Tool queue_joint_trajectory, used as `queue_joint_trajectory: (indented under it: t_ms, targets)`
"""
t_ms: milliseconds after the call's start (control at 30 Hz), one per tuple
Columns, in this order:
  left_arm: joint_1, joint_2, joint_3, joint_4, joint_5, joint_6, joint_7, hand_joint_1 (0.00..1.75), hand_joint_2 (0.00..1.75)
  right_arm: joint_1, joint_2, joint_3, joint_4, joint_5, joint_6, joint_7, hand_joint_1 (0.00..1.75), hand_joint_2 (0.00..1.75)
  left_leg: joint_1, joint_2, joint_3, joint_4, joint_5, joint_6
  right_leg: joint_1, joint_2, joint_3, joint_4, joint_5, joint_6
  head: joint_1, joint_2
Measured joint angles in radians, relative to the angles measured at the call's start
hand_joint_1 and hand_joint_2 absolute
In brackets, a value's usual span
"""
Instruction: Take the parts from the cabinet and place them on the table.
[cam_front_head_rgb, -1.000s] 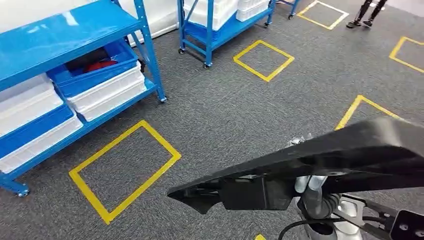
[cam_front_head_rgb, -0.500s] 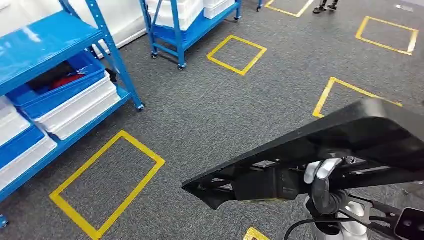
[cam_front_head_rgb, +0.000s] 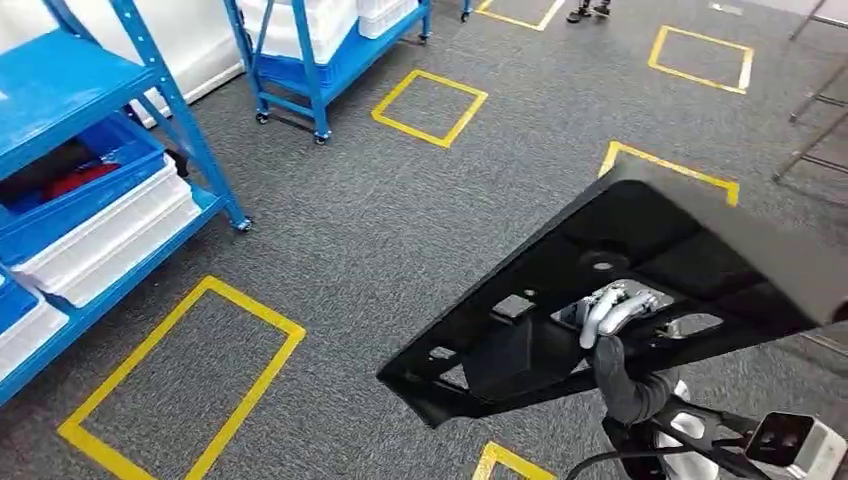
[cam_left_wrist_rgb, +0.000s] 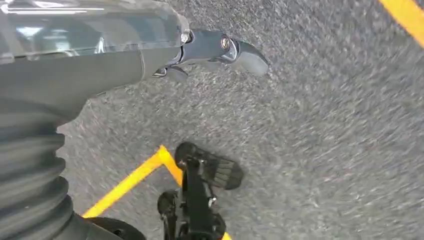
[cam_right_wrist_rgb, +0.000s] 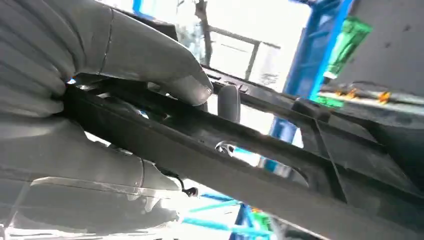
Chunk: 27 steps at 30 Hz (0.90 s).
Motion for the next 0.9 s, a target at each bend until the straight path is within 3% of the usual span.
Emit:
queue_joint_trajectory:
  t_ms: [67, 100, 233, 267, 300, 333, 367, 433, 467, 500, 567, 600, 633, 733, 767, 800, 833, 900]
  targets:
    - [-0.001, -0.002, 0.000, 0.000, 0.002, -0.002, 0.000, 0.00, 1.75, 0.003, -0.002, 0.007, 0.005, 0.001, 0.003, 0.000, 1.75, 1.75, -0.001, 0.020, 0.006, 0.000, -0.004, -0.005, 0.003, -0.026, 0.105, -0.194, 0.086, -0.010, 0.000, 0.000]
    - [-0.001, -0.003, 0.000, 0.000, 0.002, -0.002, 0.001, 0.00, 1.75, 0.003, -0.003, 0.010, 0.006, 0.001, 0.006, 0.000, 1.75, 1.75, -0.003, 0.027, 0.008, 0.000, -0.006, -0.008, 0.010, -0.067, 0.137, -0.259, 0.082, -0.019, 0.000, 0.000]
    - [-0.001, -0.006, 0.000, 0.000, 0.011, 0.000, 0.000, 0.00, 1.75, 0.003, -0.006, 0.018, 0.012, -0.008, 0.022, 0.000, 1.75, 1.75, -0.006, 0.059, 0.013, -0.002, -0.013, -0.029, 0.021, -0.029, 0.129, -0.260, 0.085, -0.036, 0.000, 0.000]
    - [-0.005, -0.007, 0.000, 0.000, 0.014, 0.000, -0.001, 0.00, 1.75, 0.002, -0.011, 0.018, 0.015, -0.015, 0.032, 0.000, 1.75, 1.75, -0.009, 0.066, 0.019, -0.001, -0.018, -0.039, 0.014, -0.017, 0.134, -0.271, 0.091, -0.044, 0.000, 0.000]
    - [-0.007, -0.007, 0.001, 0.000, 0.016, 0.000, -0.003, 0.00, 1.75, 0.000, -0.015, 0.018, 0.017, -0.021, 0.041, 0.000, 1.75, 1.75, -0.002, 0.036, 0.014, 0.018, -0.034, -0.042, 0.010, -0.014, 0.142, -0.277, 0.095, -0.047, 0.000, 0.000]
    - [-0.006, -0.008, 0.001, 0.000, 0.019, 0.000, -0.007, 0.00, 1.75, -0.013, -0.019, 0.018, 0.023, -0.027, 0.050, -0.002, 1.75, 1.75, -0.002, 0.001, -0.010, 0.069, -0.066, -0.043, 0.008, -0.007, 0.142, -0.278, 0.096, -0.052, 0.000, 0.000]
    - [-0.006, -0.008, 0.001, 0.001, 0.018, -0.001, -0.009, 0.00, 1.75, -0.027, -0.021, 0.018, 0.026, -0.030, 0.052, -0.001, 1.75, 1.75, -0.001, -0.022, -0.048, 0.147, -0.105, -0.044, 0.009, 0.002, 0.140, -0.278, 0.098, -0.055, 0.000, 0.000]
    - [-0.001, -0.007, 0.003, 0.001, 0.024, -0.002, -0.021, 0.00, 1.75, -0.043, -0.025, 0.020, 0.038, -0.049, 0.058, 0.000, 1.75, 1.75, -0.001, -0.035, -0.127, 0.304, -0.158, -0.046, 0.010, 0.023, 0.140, -0.276, 0.098, -0.055, 0.000, 0.000]
    - [0.001, -0.007, 0.003, 0.001, 0.028, -0.003, -0.024, 0.00, 1.75, -0.049, -0.027, 0.021, 0.042, -0.055, 0.060, 0.000, 1.75, 1.75, 0.000, -0.036, -0.143, 0.324, -0.148, -0.046, 0.010, 0.035, 0.141, -0.275, 0.098, -0.055, 0.000, 0.000]
    - [0.002, -0.006, 0.003, 0.001, 0.034, -0.003, -0.028, 0.00, 1.75, -0.057, -0.031, 0.022, 0.050, -0.065, 0.062, 0.000, 1.75, 1.75, 0.000, -0.036, -0.134, 0.291, -0.115, -0.046, 0.009, 0.046, 0.142, -0.274, 0.097, -0.054, 0.000, 0.000]
    - [0.000, -0.003, 0.004, 0.001, 0.038, -0.001, -0.035, 0.00, 1.75, -0.084, -0.034, 0.025, 0.059, -0.083, 0.068, 0.000, 1.75, 1.75, 0.005, -0.051, -0.063, 0.121, -0.014, -0.046, 0.006, 0.069, 0.142, -0.266, 0.093, -0.049, 0.000, 0.000]
    - [0.000, -0.002, 0.004, 0.001, 0.042, 0.002, -0.036, 0.00, 1.75, -0.098, -0.034, 0.026, 0.062, -0.090, 0.071, 0.000, 1.75, 1.75, 0.009, -0.079, -0.030, 0.043, 0.016, -0.045, 0.005, 0.078, 0.140, -0.259, 0.089, -0.044, 0.000, 0.000]
    - [-0.002, -0.001, 0.006, 0.001, 0.044, 0.003, -0.036, 0.00, 1.75, -0.111, -0.034, 0.029, 0.065, -0.096, 0.076, -0.001, 1.75, 1.75, 0.008, -0.105, -0.021, 0.019, -0.002, -0.043, 0.010, 0.088, 0.134, -0.249, 0.085, -0.037, 0.000, 0.000]
    - [-0.004, 0.003, 0.010, 0.000, 0.049, 0.016, -0.036, 0.00, 1.75, -0.135, -0.035, 0.034, 0.068, -0.113, 0.092, 0.000, 1.75, 1.75, 0.000, -0.083, -0.022, 0.021, 0.004, -0.023, 0.001, 0.109, 0.125, -0.256, 0.094, -0.018, 0.000, 0.000]
    - [-0.006, 0.003, 0.010, 0.001, 0.050, 0.018, -0.037, 0.00, 1.75, -0.143, -0.035, 0.035, 0.068, -0.116, 0.097, 0.000, 1.75, 1.75, 0.004, -0.074, -0.018, 0.011, 0.010, -0.013, 0.001, 0.113, 0.123, -0.255, 0.093, -0.011, 0.000, 0.000]
    - [-0.008, 0.004, 0.010, 0.000, 0.050, 0.018, -0.037, 0.00, 1.75, -0.147, -0.037, 0.036, 0.068, -0.118, 0.097, -0.001, 1.75, 1.75, 0.005, -0.062, -0.015, 0.005, 0.015, -0.006, -0.001, 0.067, 0.122, -0.240, 0.083, -0.010, 0.000, 0.000]
    - [-0.007, 0.005, 0.011, 0.000, 0.050, 0.020, -0.038, 0.00, 1.75, -0.158, -0.037, 0.039, 0.068, -0.119, 0.098, -0.001, 1.75, 1.75, 0.003, -0.055, -0.013, 0.002, 0.015, 0.002, 0.003, 0.022, 0.098, -0.194, 0.051, -0.006, 0.000, 0.000]
    - [-0.002, 0.009, 0.011, 0.000, 0.048, 0.023, -0.039, 0.00, 1.75, -0.170, -0.037, 0.042, 0.066, -0.119, 0.098, -0.002, 1.75, 1.75, -0.001, -0.036, -0.015, 0.002, 0.013, 0.005, -0.001, 0.006, 0.023, -0.047, -0.021, 0.001, 0.000, 0.000]
